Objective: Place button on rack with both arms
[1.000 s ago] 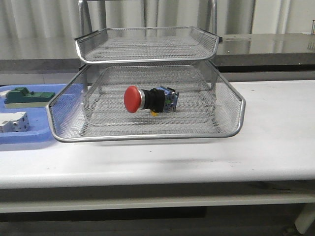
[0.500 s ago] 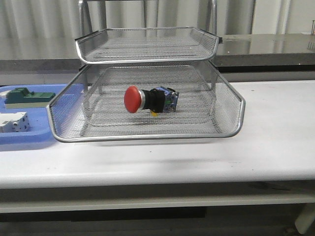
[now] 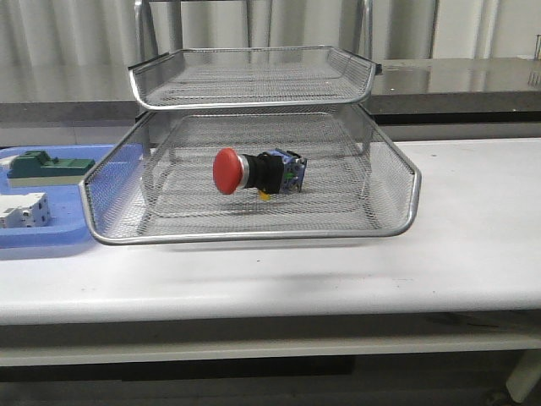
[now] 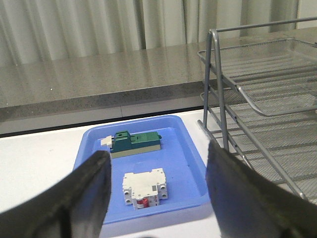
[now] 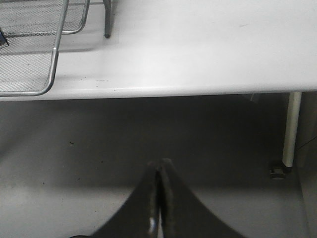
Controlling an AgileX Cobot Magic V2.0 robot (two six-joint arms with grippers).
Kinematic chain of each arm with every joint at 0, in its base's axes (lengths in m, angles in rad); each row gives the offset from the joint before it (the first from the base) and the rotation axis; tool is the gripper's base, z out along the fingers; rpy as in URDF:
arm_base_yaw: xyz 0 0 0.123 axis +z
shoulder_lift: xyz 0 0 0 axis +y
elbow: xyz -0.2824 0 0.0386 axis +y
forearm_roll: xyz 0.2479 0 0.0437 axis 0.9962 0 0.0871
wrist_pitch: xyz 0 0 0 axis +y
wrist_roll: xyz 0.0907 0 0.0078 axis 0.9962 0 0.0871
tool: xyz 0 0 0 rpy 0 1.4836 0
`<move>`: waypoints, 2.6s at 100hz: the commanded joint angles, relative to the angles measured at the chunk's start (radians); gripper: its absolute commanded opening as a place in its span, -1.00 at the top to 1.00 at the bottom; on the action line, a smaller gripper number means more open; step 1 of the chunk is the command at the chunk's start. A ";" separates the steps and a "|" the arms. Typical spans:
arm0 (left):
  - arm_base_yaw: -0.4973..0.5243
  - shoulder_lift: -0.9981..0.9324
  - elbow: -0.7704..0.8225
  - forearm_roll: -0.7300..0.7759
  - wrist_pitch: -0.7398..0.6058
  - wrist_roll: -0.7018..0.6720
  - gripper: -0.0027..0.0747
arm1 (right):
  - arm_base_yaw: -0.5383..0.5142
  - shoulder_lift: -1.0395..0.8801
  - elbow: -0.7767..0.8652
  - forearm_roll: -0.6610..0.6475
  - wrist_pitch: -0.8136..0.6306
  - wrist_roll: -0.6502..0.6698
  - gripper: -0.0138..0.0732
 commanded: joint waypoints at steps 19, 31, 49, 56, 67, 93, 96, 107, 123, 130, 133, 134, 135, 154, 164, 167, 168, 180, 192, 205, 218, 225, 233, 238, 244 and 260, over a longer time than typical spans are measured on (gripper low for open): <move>0.003 0.005 -0.028 -0.011 -0.089 -0.007 -0.12 | -0.001 0.003 -0.026 -0.017 -0.055 -0.003 0.84; 0.003 0.005 -0.028 -0.011 -0.089 -0.007 0.11 | -0.001 0.003 -0.026 -0.017 -0.055 -0.003 0.84; 0.003 0.005 -0.028 -0.011 -0.089 -0.007 0.67 | -0.001 0.003 -0.026 -0.036 -0.055 -0.003 0.84; 0.003 0.005 -0.028 -0.011 -0.089 -0.007 0.91 | -0.001 0.003 -0.026 -0.036 -0.055 -0.003 0.84; 0.003 0.005 -0.028 -0.011 -0.089 -0.007 0.92 | -0.001 0.003 -0.026 -0.036 -0.055 -0.003 0.84; 0.003 0.005 -0.028 -0.011 -0.089 -0.007 0.92 | -0.001 0.003 -0.026 -0.036 -0.055 -0.003 0.84; 0.003 0.005 -0.028 -0.011 -0.089 -0.007 0.92 | -0.001 0.003 -0.026 -0.036 -0.055 -0.003 0.84; 0.003 0.005 -0.028 -0.011 -0.089 -0.007 0.92 | -0.001 0.003 -0.026 -0.020 -0.060 -0.003 0.84; 0.003 0.005 -0.028 -0.011 -0.089 -0.007 0.92 | -0.001 0.014 -0.026 0.057 -0.095 -0.003 0.84; 0.003 0.005 -0.028 -0.011 -0.089 -0.007 0.92 | -0.001 0.037 -0.026 0.097 -0.093 -0.004 0.84; 0.003 0.005 -0.028 -0.011 -0.089 -0.007 0.92 | -0.001 0.051 -0.026 0.115 -0.092 -0.006 0.83; 0.003 0.005 -0.028 -0.011 -0.089 -0.007 0.92 | -0.001 0.060 -0.026 0.125 -0.091 -0.010 0.83; 0.003 0.005 -0.028 -0.011 -0.089 -0.007 0.92 | -0.001 0.064 -0.026 0.130 -0.091 -0.016 0.83; 0.003 0.005 -0.028 -0.011 -0.089 -0.007 0.92 | -0.001 0.229 -0.026 0.225 -0.098 -0.134 0.84; 0.003 0.005 -0.028 -0.011 -0.089 -0.007 0.92 | 0.000 0.330 -0.026 0.270 -0.102 -0.177 0.84; 0.003 0.005 -0.028 -0.011 -0.089 -0.007 0.92 | 0.001 0.365 -0.026 0.280 -0.105 -0.192 0.84; 0.003 0.005 -0.028 -0.011 -0.089 -0.007 0.92 | 0.001 0.372 -0.026 0.282 -0.108 -0.194 0.84; 0.003 0.005 -0.028 -0.011 -0.089 -0.007 0.92 | 0.003 0.483 -0.031 0.319 -0.141 -0.241 0.84; 0.003 0.005 -0.028 -0.011 -0.089 -0.007 0.92 | 0.003 0.569 -0.060 0.346 -0.159 -0.280 0.84; 0.003 0.005 -0.028 -0.011 -0.089 -0.007 0.92 | 0.020 0.638 -0.100 0.350 -0.168 -0.304 0.84; 0.003 0.005 -0.028 -0.011 -0.089 -0.007 0.92 | 0.087 0.692 -0.140 0.350 -0.195 -0.305 0.84; 0.003 0.005 -0.028 -0.011 -0.089 -0.007 0.92 | 0.136 0.720 -0.159 0.350 -0.217 -0.305 0.84; 0.003 0.005 -0.028 -0.011 -0.089 -0.007 0.92 | 0.192 0.758 -0.179 0.350 -0.244 -0.305 0.84; 0.003 0.005 -0.028 -0.011 -0.089 -0.007 0.92 | 0.228 0.782 -0.193 0.350 -0.255 -0.305 0.84; 0.003 0.005 -0.028 -0.011 -0.089 -0.007 0.92 | 0.270 0.825 -0.214 0.350 -0.262 -0.305 0.84; 0.003 0.005 -0.028 -0.011 -0.089 -0.007 0.92 | 0.361 0.924 -0.276 0.350 -0.278 -0.305 0.84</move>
